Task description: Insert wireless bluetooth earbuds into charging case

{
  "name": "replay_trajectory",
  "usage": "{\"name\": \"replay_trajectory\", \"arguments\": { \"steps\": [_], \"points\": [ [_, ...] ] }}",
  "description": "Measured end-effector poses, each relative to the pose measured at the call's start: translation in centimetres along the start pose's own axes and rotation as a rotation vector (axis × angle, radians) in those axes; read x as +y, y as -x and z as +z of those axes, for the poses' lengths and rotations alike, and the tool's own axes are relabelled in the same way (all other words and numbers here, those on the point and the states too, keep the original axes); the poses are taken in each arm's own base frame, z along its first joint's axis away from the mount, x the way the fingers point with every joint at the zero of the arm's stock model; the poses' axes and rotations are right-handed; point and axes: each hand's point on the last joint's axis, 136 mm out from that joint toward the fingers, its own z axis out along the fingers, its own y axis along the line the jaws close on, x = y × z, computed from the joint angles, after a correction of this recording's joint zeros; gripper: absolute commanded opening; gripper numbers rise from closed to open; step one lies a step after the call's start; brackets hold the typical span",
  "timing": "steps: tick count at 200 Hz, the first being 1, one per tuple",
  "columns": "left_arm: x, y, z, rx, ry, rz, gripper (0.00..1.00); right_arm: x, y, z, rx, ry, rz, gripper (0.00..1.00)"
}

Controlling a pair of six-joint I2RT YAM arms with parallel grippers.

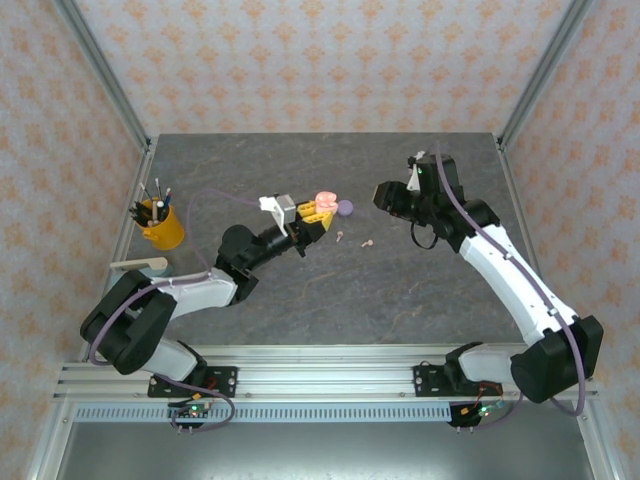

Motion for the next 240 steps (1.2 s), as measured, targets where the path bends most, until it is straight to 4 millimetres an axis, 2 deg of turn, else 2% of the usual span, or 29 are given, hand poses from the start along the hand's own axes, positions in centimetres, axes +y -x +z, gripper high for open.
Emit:
{"name": "replay_trajectory", "arguments": {
  "steps": [27, 69, 139, 185, 240],
  "points": [
    [-0.7, 0.1, 0.6, 0.007, -0.052, -0.018, 0.0, 2.2, -0.5, -0.5, 0.039, 0.115, -0.067, 0.43],
    [-1.1, -0.9, 1.1, 0.044, -0.111, -0.054, 0.0, 5.6, -0.2, -2.1, 0.061, 0.265, -0.168, 0.4],
    [-1.3, -0.1, 2.1, 0.049, -0.132, -0.078, 0.0, 8.9, 0.0, -3.9, 0.093, 0.417, -0.253, 0.37],
    [1.1, 0.1, 4.2, 0.182, -0.062, -0.22, 0.0, 8.0, 0.3, -2.8, 0.09, 0.368, -0.252, 0.34],
    [5.4, -1.2, 3.4, 0.359, 0.067, -0.449, 0.0, 6.1, 1.7, -1.7, 0.025, 0.271, -0.195, 0.34]
  ]
}}
